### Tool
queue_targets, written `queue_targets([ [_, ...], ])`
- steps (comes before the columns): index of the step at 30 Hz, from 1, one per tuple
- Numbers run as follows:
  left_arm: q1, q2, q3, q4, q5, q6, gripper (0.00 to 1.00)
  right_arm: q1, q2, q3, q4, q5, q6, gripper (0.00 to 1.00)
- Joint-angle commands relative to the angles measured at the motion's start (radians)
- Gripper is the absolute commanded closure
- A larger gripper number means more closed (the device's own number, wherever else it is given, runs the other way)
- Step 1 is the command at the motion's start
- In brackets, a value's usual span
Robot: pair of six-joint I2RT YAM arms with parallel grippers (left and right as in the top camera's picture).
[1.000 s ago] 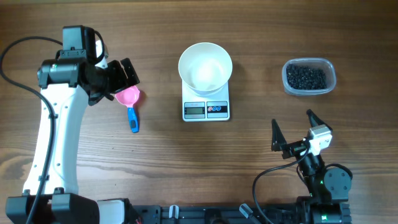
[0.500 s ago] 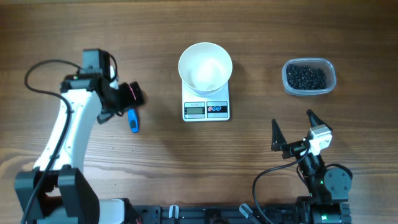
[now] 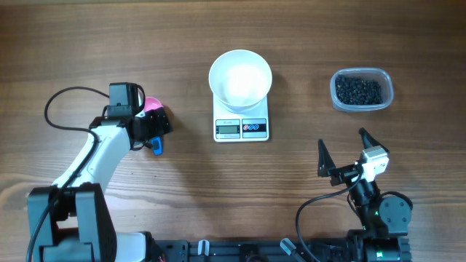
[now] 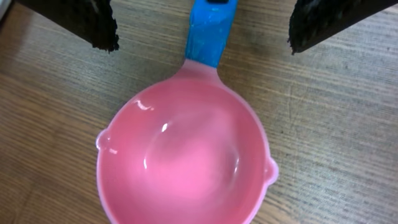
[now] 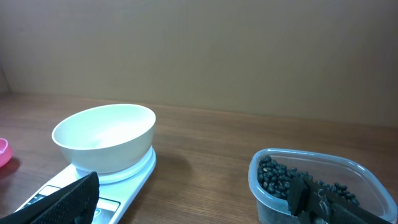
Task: Scoop item into bowl and weigh 150g on scale
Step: 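Close the left gripper on the blue handle of the scoop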
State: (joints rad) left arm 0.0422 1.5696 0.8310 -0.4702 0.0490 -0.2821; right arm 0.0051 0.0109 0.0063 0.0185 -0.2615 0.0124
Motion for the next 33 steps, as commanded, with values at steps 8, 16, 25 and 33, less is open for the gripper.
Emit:
queue_targets([
  [8, -0.023, 0.102, -0.01, 0.03, -0.017, 0.08, 0.28, 0.004, -0.008, -0.001, 0.004, -0.002, -0.011, 0.0],
  [16, -0.059, 0.13, -0.01, 0.064, -0.069, 0.118, 0.47, 0.004, -0.008, -0.001, 0.004, -0.002, -0.011, 0.0],
  [25, -0.059, 0.131, -0.01, 0.071, -0.122, 0.11, 0.5, 0.004, -0.008, -0.001, 0.004, -0.002, -0.011, 0.0],
  [33, -0.059, 0.13, -0.01, 0.089, -0.122, 0.111, 0.59, 0.004, -0.008, -0.001, 0.004, -0.002, -0.011, 0.0],
])
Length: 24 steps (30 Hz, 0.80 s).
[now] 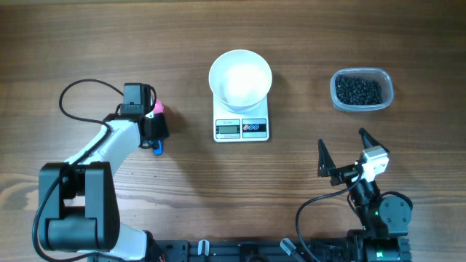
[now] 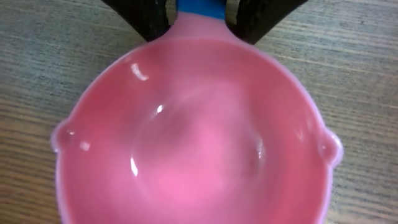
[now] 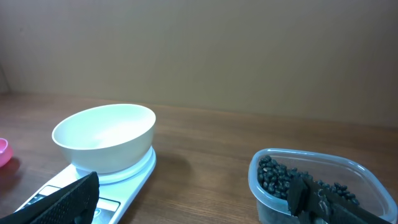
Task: Scoop item into bowl and weigh 150g on scale
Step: 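Close the left gripper on the blue handle of the scoop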
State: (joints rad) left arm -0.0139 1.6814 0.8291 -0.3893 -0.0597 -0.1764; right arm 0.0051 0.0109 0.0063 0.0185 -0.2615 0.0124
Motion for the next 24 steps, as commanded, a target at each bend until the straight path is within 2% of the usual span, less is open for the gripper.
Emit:
queue_targets([
  [1, -0.003, 0.019, -0.008, 0.009, -0.013, 0.005, 0.58, 0.004, -0.008, -0.001, 0.004, -0.002, -0.011, 0.0],
  [6, -0.003, 0.019, -0.008, 0.009, -0.013, 0.005, 0.57, 0.004, -0.008, -0.001, 0.004, -0.002, -0.01, 0.0],
  [24, -0.003, 0.019, -0.008, 0.027, -0.013, 0.013, 0.68, 0.004, -0.008, -0.001, 0.004, -0.002, -0.011, 0.0],
])
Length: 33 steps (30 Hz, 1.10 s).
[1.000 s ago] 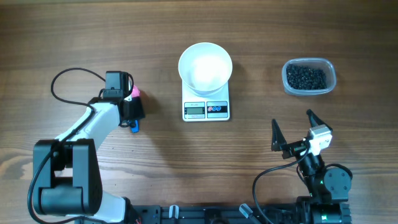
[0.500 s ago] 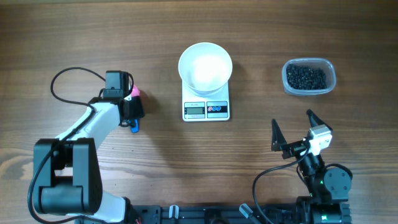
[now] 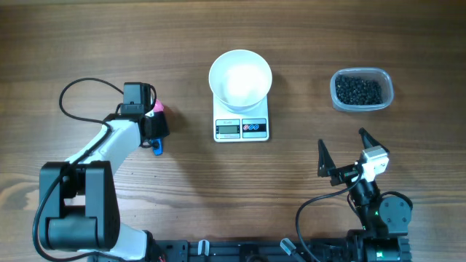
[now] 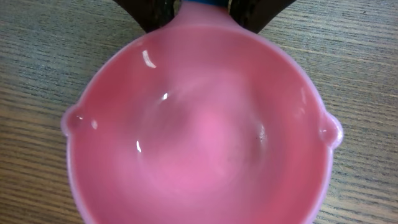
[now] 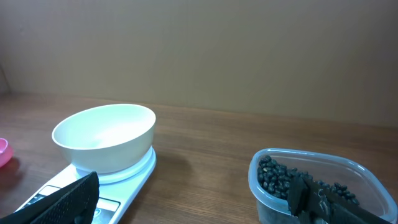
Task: Scoop item into bowl and weigh 150g on scale
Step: 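Close the left gripper on the blue handle of the scoop, then lift the pink scoop with the left gripper and adjust its position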
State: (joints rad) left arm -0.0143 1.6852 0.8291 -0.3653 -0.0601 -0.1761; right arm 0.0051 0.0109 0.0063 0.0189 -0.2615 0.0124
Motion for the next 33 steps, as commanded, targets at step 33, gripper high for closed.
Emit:
queue_targets([
  [33, -0.002, -0.384, -0.008, 0.011, 0.0, -0.119, 0.85, 0.004, -0.008, -0.001, 0.003, -0.002, -0.011, 0.0],
])
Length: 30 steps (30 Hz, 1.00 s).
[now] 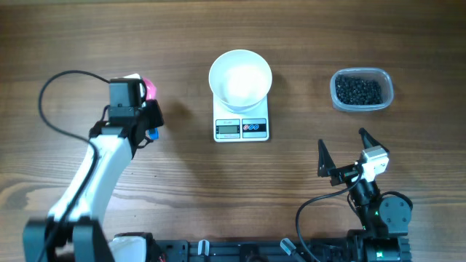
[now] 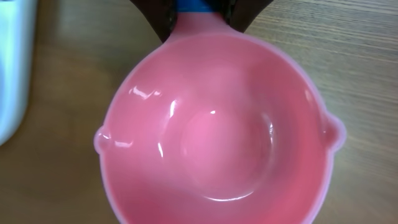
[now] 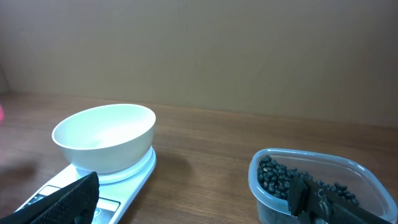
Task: Scoop item into bowl and weigh 150g on scale
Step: 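Lift the pink scoop with the left gripper and adjust its position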
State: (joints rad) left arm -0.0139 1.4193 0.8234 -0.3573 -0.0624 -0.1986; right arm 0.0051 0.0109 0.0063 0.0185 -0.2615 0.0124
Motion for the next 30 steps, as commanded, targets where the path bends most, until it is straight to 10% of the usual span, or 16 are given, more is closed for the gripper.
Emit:
queue_targets([
  [1, -0.003, -0.15, -0.001, 0.004, 0.008, -0.123, 0.85, 0.004, -0.008, -0.001, 0.004, -0.002, -0.011, 0.0],
  [8, -0.003, -0.28, -0.002, -0.038, 0.069, -0.157, 0.86, 0.004, -0.008, -0.001, 0.004, -0.002, -0.011, 0.0],
  [22, -0.004, 0.248, -0.002, -0.012, 0.195, 0.087, 0.88, 0.004, -0.008, -0.001, 0.004, -0.002, -0.011, 0.0],
  [30, -0.004, 0.241, 0.029, -0.067, 0.057, 0.087, 0.43, 0.004, -0.008, -0.001, 0.004, -0.002, -0.011, 0.0],
])
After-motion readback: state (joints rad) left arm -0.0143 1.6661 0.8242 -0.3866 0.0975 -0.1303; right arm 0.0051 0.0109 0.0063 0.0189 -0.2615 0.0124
